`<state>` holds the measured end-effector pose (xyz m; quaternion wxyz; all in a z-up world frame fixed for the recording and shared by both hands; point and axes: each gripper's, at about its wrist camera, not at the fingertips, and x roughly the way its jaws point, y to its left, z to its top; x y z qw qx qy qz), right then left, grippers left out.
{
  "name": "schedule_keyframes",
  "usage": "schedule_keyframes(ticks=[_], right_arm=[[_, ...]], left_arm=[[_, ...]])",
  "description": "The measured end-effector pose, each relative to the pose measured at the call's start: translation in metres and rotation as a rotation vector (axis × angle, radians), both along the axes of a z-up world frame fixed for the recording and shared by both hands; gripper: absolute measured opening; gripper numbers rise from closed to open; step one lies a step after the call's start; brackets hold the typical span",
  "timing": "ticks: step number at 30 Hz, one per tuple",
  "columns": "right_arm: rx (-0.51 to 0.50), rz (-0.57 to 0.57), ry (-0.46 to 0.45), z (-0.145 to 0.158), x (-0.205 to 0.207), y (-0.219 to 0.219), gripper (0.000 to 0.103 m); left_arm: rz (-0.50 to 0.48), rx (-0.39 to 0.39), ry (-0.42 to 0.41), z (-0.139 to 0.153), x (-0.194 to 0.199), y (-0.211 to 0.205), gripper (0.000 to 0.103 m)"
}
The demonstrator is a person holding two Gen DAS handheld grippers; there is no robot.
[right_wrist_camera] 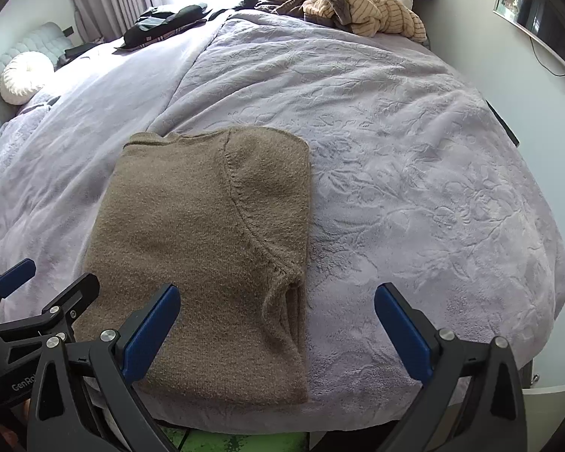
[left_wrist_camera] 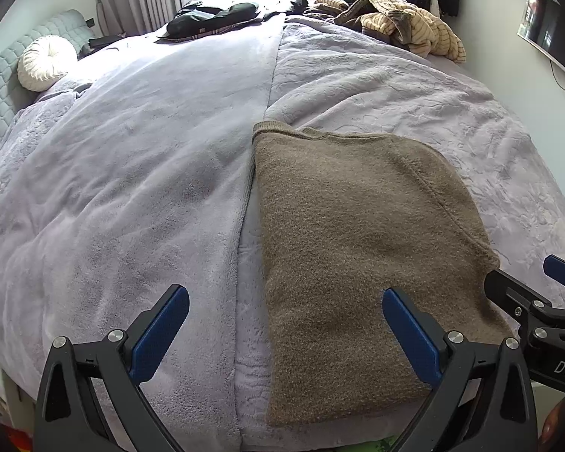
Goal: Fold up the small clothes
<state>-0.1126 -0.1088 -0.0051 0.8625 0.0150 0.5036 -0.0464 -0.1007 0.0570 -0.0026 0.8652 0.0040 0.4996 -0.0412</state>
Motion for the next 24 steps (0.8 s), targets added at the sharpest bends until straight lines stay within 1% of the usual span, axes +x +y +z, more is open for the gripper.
schedule_keyframes(ticks=[24], right_arm=[[-0.001,0.000,-0.004,0.0027,-0.0013,0.0033,0.103]], left_arm=[[0.000,0.013,-0.008,0.0034,-0.0011,-0.0025,0.103]])
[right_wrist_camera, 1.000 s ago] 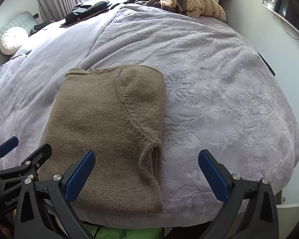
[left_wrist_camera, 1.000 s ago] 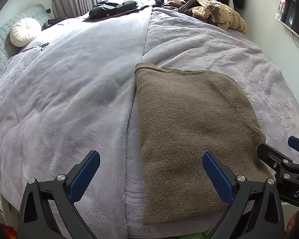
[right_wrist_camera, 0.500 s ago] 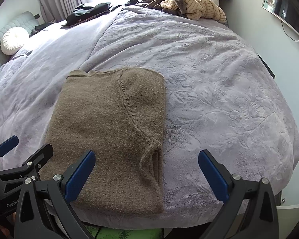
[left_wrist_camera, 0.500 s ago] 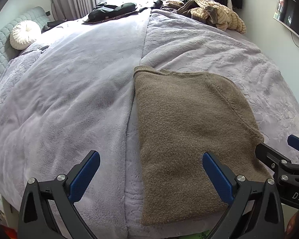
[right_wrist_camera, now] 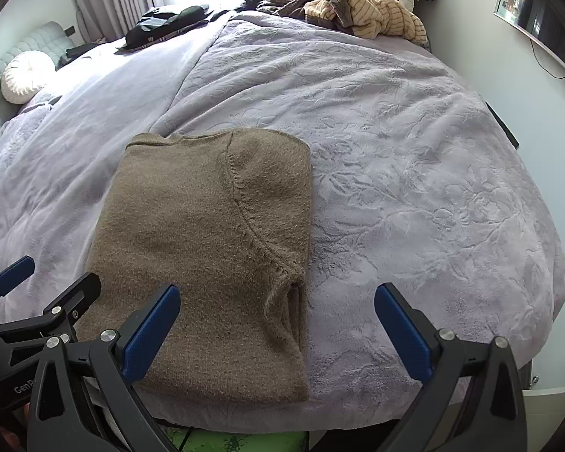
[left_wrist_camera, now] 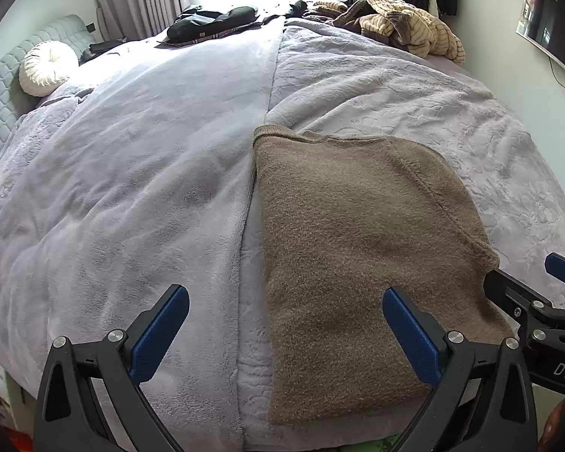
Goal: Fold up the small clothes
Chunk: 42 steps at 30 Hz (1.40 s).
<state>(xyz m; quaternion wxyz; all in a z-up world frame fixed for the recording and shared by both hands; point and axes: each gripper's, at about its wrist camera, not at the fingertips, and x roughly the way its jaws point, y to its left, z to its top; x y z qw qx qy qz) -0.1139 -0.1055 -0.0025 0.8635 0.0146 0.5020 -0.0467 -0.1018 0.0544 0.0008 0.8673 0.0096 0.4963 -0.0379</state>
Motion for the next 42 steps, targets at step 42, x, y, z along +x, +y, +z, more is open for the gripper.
schedule_keyframes(ticks=[42], right_arm=[[-0.006,0.004,0.000,-0.0027,-0.0057,0.0083,0.103]], left_arm=[[0.012,-0.013,-0.016,-0.0019,-0.0049,0.0079,0.103]])
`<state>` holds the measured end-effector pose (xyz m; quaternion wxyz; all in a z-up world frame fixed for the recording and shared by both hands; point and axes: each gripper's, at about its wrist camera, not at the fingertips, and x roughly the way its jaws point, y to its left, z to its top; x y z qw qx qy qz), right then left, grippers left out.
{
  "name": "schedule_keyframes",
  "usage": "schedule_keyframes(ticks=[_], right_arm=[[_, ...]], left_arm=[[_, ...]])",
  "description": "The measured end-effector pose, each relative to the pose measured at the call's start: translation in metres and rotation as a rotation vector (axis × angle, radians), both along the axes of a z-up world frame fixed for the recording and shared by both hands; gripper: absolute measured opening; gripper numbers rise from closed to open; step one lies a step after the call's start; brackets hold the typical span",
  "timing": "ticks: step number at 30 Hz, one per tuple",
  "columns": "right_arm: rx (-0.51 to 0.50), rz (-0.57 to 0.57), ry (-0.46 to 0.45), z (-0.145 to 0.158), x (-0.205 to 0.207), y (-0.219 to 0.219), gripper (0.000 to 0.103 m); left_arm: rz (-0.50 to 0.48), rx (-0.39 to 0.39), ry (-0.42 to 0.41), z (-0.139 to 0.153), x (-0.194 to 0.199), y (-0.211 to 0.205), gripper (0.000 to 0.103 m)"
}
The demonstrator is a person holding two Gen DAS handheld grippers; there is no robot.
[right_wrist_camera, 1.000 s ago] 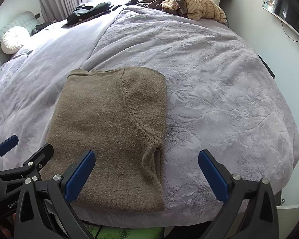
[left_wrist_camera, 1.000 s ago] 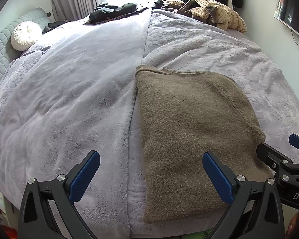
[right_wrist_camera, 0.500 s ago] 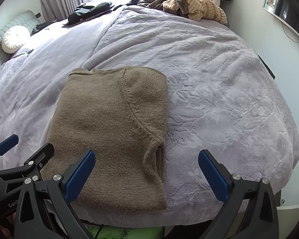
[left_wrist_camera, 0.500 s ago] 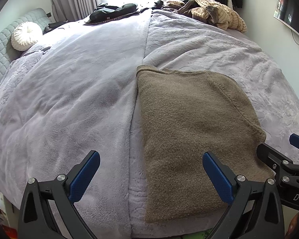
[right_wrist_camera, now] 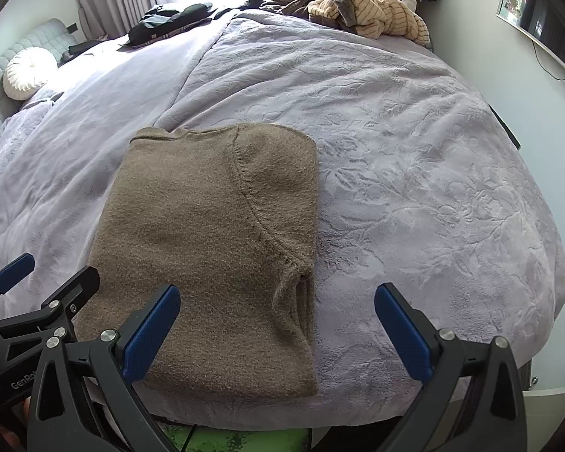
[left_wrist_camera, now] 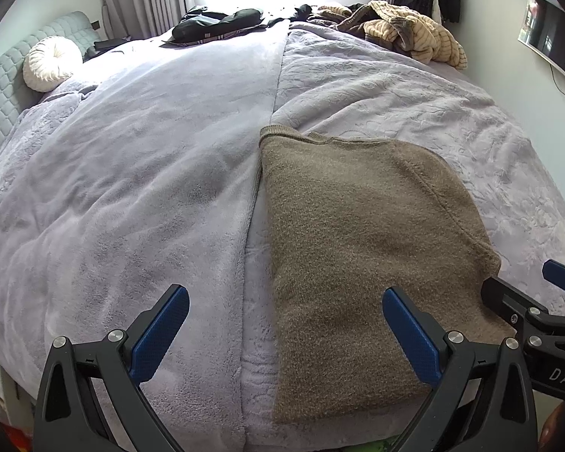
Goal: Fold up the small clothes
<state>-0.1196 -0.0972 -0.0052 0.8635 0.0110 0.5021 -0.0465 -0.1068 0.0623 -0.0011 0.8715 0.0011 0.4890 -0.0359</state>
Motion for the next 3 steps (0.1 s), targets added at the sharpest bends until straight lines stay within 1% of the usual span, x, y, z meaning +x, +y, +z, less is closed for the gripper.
schedule_keyframes(ticks=[3], right_arm=[[0.002,0.000,-0.001,0.0000,-0.0005,0.0003,0.103]], left_arm=[[-0.003,0.004,0.000,0.0000,0.0002,-0.0006,0.103]])
